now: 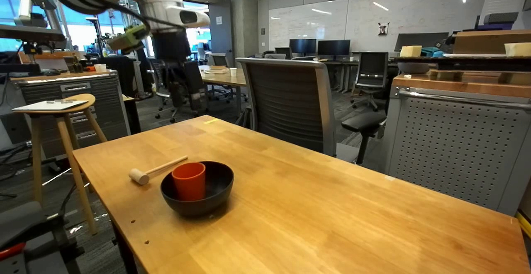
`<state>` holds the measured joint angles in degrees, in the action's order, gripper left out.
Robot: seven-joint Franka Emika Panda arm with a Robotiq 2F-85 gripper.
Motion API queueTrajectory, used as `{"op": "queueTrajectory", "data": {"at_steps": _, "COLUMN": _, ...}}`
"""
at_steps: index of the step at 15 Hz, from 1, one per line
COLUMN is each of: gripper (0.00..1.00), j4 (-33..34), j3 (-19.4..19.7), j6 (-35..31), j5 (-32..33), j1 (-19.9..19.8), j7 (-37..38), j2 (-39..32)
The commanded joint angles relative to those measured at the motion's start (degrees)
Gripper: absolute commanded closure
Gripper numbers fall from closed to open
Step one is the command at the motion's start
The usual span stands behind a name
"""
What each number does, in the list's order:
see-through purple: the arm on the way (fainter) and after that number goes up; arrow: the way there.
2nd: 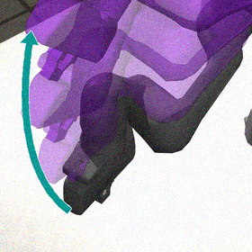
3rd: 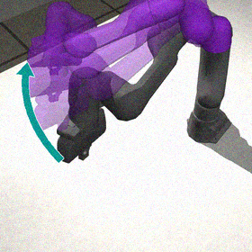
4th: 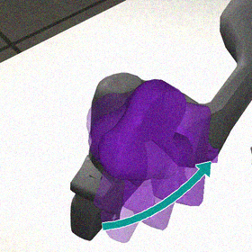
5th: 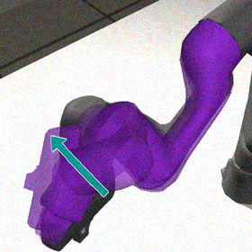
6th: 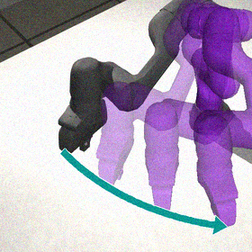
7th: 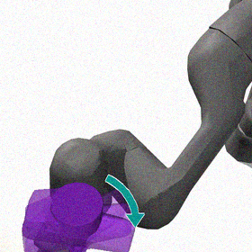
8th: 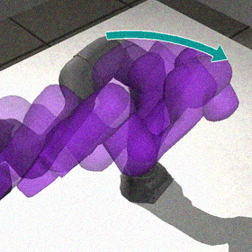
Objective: Put the cup in the bowl
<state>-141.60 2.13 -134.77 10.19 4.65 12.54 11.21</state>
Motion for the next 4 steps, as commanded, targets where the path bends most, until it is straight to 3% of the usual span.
{"op": "queueTrajectory", "data": {"at_steps": 1, "gripper": 0.0, "j4": -1.4, "j3": 3.7, "j6": 13.2, "j5": -10.0, "j1": 3.4, "j7": -15.5, "j2": 12.5}}
{"op": "queueTrajectory", "data": {"at_steps": 2, "gripper": 0.0, "j4": 0.1, "j3": -0.5, "j6": 7.7, "j5": -6.7, "j1": -0.4, "j7": -8.9, "j2": 6.0}}
{"op": "queueTrajectory", "data": {"at_steps": 4, "gripper": 0.0, "j4": -0.2, "j3": 0.4, "j6": 12.4, "j5": -9.2, "j1": 0.2, "j7": -13.3, "j2": 10.5}}
